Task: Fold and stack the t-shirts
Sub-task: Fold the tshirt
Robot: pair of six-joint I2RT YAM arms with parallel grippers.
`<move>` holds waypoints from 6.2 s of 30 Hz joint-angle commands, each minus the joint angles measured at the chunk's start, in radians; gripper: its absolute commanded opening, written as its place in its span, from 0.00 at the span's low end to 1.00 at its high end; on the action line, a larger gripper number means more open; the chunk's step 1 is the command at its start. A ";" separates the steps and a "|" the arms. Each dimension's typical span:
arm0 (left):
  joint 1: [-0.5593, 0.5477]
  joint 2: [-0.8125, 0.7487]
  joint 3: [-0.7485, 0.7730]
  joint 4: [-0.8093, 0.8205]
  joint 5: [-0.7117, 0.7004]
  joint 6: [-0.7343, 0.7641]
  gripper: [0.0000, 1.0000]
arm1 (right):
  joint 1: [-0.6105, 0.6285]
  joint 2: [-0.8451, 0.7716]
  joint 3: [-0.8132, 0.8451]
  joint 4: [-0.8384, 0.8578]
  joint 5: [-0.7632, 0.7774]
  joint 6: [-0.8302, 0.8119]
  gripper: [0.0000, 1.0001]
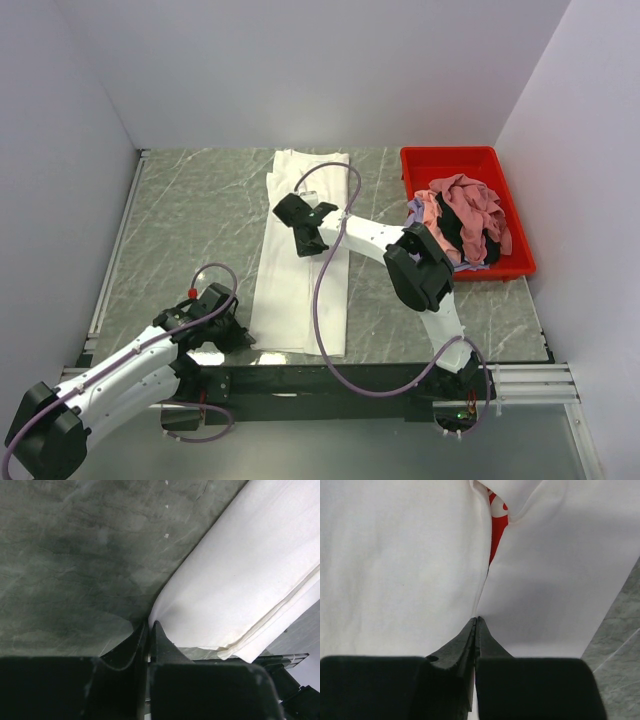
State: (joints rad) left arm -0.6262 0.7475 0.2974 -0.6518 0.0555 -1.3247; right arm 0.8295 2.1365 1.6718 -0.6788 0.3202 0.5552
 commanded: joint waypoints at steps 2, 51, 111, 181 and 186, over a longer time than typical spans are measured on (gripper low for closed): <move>-0.004 -0.011 -0.009 -0.031 0.007 0.002 0.04 | -0.009 0.020 0.071 -0.024 -0.004 0.020 0.09; -0.015 -0.149 -0.010 -0.201 -0.010 -0.031 0.33 | 0.431 -0.741 -0.891 0.085 -0.291 0.138 0.82; 0.112 0.479 0.667 0.173 -0.306 0.254 0.01 | -0.055 -0.584 -0.379 -0.004 -0.049 -0.109 0.00; 0.246 0.477 0.395 0.322 -0.100 0.341 1.00 | -0.297 -0.687 -0.704 0.280 -0.472 -0.074 0.78; 0.244 0.487 0.348 0.359 -0.068 0.341 1.00 | -0.296 -0.708 -0.774 0.337 -0.526 -0.093 0.81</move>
State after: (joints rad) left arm -0.3790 1.2518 0.6540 -0.3519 -0.0456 -0.9676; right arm 0.5339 1.4712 0.9138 -0.4389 -0.1379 0.4606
